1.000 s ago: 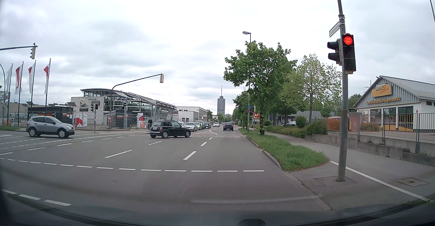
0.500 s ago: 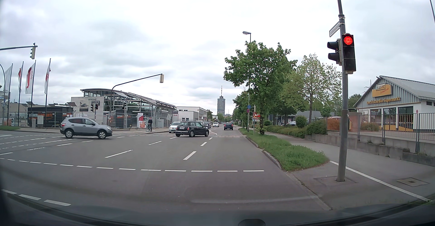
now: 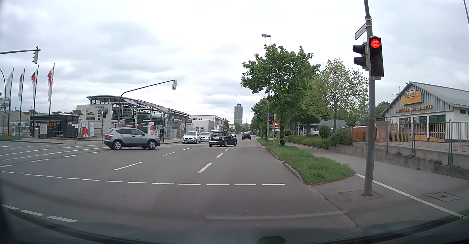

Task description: Follow the waypoints while adhering to traffic rules and regulations

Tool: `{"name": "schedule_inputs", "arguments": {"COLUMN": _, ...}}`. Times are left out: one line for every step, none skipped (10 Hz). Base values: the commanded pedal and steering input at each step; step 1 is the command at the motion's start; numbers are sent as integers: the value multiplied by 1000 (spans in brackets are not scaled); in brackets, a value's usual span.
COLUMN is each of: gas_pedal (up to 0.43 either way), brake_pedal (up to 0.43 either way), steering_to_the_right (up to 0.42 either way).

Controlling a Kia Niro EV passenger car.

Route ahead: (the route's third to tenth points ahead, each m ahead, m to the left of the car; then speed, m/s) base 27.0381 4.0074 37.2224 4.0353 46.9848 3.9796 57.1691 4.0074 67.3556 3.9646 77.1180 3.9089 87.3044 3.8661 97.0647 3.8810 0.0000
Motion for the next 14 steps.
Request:
{"name": "schedule_inputs", "arguments": {"gas_pedal": 0, "brake_pedal": 262, "steering_to_the_right": 2}}
{"name": "schedule_inputs", "arguments": {"gas_pedal": 0, "brake_pedal": 268, "steering_to_the_right": 2}}
{"name": "schedule_inputs", "arguments": {"gas_pedal": 0, "brake_pedal": 268, "steering_to_the_right": 2}}
{"name": "schedule_inputs", "arguments": {"gas_pedal": 0, "brake_pedal": 262, "steering_to_the_right": 2}}
{"name": "schedule_inputs", "arguments": {"gas_pedal": 0, "brake_pedal": 268, "steering_to_the_right": 2}}
{"name": "schedule_inputs", "arguments": {"gas_pedal": 0, "brake_pedal": 268, "steering_to_the_right": 2}}
{"name": "schedule_inputs", "arguments": {"gas_pedal": 0, "brake_pedal": 268, "steering_to_the_right": 2}}
{"name": "schedule_inputs", "arguments": {"gas_pedal": 0, "brake_pedal": 262, "steering_to_the_right": 2}}
{"name": "schedule_inputs", "arguments": {"gas_pedal": 0, "brake_pedal": 268, "steering_to_the_right": 2}}
{"name": "schedule_inputs", "arguments": {"gas_pedal": 0, "brake_pedal": 268, "steering_to_the_right": 2}}
{"name": "schedule_inputs", "arguments": {"gas_pedal": 0, "brake_pedal": 262, "steering_to_the_right": 2}}
{"name": "schedule_inputs", "arguments": {"gas_pedal": 0, "brake_pedal": 268, "steering_to_the_right": 2}}
{"name": "schedule_inputs", "arguments": {"gas_pedal": 0, "brake_pedal": 268, "steering_to_the_right": 2}}
{"name": "schedule_inputs", "arguments": {"gas_pedal": 0, "brake_pedal": 268, "steering_to_the_right": 2}}
